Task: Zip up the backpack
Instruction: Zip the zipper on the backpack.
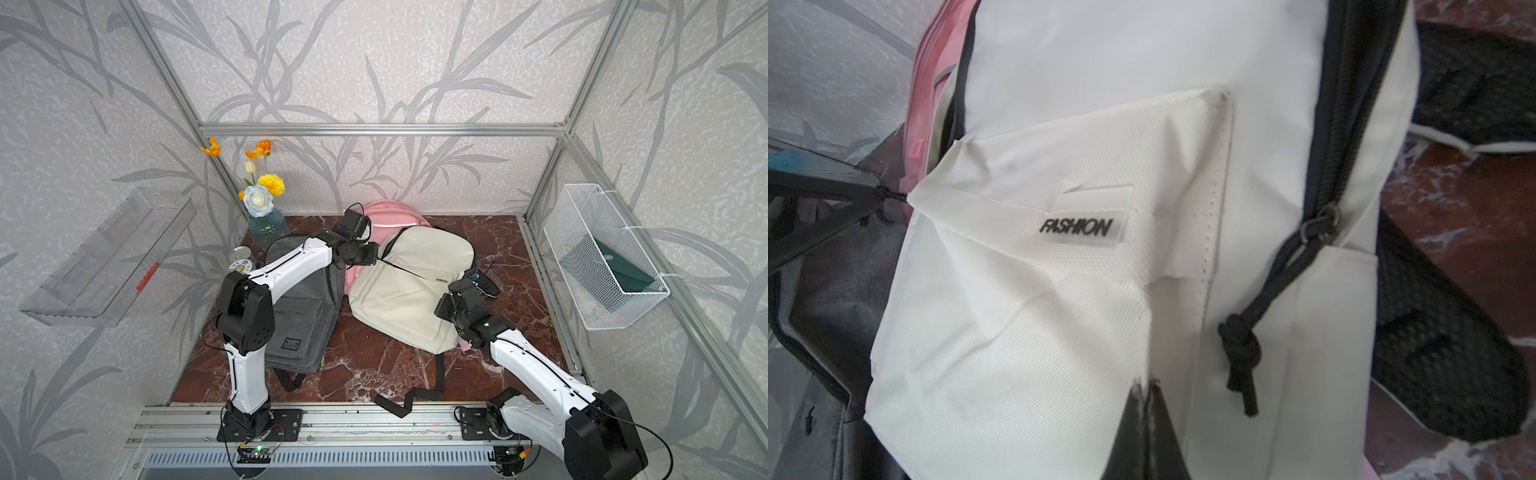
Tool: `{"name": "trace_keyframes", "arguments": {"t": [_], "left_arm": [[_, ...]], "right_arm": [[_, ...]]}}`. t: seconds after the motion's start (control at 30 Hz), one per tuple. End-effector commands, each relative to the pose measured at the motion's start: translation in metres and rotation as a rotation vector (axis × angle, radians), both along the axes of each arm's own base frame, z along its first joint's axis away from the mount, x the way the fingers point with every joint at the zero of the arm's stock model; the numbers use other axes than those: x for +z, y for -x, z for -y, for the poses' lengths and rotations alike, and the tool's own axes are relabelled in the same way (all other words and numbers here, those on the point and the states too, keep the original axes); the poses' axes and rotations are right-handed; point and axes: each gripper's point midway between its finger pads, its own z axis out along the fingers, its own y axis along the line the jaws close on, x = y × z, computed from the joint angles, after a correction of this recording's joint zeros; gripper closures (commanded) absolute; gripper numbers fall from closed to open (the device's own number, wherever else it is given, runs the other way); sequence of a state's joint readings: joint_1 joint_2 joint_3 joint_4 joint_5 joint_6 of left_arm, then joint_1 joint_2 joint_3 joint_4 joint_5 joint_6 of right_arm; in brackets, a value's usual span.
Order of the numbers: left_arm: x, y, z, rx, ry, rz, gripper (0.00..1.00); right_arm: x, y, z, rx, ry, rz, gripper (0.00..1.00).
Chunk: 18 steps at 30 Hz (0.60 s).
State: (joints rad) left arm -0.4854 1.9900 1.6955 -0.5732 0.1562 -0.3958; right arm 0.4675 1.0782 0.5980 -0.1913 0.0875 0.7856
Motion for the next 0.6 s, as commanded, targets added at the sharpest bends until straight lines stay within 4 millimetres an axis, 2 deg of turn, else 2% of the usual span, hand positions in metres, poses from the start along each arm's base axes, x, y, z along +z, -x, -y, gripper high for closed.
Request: {"name": "trace_keyframes", "arguments": {"t": [0.0,0.17,0.3,0.33,0.4,0.43,0.5,0.57], "left_arm": [[0.037,-0.038,-0.012,0.061,0.036,0.108,1.0],[0.052,-0.065,0.013,0.033,0.099,0.114,1.0],[0.054,-0.078,0.027,0.011,0.124,0.1,1.0],[0.051,-0.079,0.03,0.007,0.126,0.09,1.0],[0.05,-0.078,0.033,0.0,0.13,0.075,0.95],[0.049,-0.075,0.032,0.0,0.123,0.066,0.88],[0.049,-0.068,0.029,0.007,0.103,0.043,0.76],[0.055,-0.054,0.024,0.012,0.078,0.016,0.63]], "right_arm": [[-0.002,0.001,-0.011,0.028,0.012,-0.009,1.0],[0.008,0.002,-0.034,0.071,-0.007,0.031,1.0],[0.01,0.002,-0.054,0.13,-0.01,0.03,1.0],[0.01,0.002,-0.061,0.155,-0.016,0.026,0.97],[0.009,0.003,-0.069,0.186,-0.02,0.008,0.85],[0.01,0.004,-0.07,0.193,-0.015,0.002,0.76],[0.014,0.006,-0.064,0.186,0.002,0.005,0.58],[0.024,0.008,-0.052,0.17,0.048,0.031,0.49]]}}
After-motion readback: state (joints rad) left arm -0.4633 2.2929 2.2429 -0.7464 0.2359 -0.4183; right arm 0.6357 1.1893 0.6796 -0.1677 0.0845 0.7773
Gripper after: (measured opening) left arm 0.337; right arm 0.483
